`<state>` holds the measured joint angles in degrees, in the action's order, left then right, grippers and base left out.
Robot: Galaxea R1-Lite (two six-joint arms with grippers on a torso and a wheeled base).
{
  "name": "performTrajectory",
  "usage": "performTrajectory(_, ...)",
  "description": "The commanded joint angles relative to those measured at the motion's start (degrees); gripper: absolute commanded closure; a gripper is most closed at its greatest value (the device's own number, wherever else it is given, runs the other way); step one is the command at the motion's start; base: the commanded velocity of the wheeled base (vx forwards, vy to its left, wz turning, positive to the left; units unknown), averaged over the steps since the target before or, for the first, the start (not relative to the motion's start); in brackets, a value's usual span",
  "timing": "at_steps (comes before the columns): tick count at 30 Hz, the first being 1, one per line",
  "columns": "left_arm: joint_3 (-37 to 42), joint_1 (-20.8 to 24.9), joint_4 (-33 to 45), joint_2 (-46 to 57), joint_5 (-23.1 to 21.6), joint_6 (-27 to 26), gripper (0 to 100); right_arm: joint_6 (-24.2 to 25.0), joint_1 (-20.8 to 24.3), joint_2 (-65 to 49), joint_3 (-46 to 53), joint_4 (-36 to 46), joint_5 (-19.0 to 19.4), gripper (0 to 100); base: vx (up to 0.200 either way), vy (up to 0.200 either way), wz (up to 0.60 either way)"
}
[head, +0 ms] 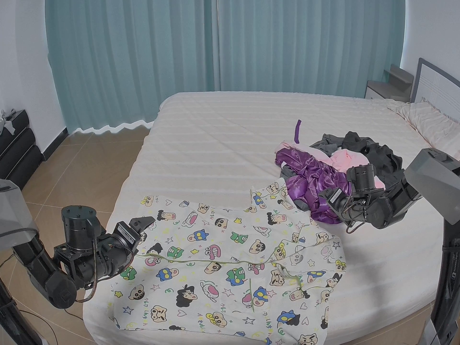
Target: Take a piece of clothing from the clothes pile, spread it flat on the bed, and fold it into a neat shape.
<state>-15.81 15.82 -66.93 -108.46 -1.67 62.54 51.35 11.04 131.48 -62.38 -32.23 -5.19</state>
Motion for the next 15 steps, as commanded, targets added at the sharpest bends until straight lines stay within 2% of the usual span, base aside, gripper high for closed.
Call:
performTrajectory(1, 0.0, 0.0, 0.0, -0.2, 0.0, 0.0, 0, 1.3, 1.2, 6.2, -5.9, 2.3, -0.3, 0, 0.000, 0.000, 0.00)
performTrajectory(8, 0.1, 0.0, 0.0, -0.3, 0.1, 0.0, 0, 1.4, 2.8, 11.4, -14.6, 8.1, -0.5, 0, 0.000, 0.000, 0.00)
performTrajectory(15, 0.3, -0.1, 0.0, -0.3, 0.3, 0.1, 0, 1.4, 3.4, 19.2, -25.8, 12.9, -5.0, 0, 0.000, 0.000, 0.00)
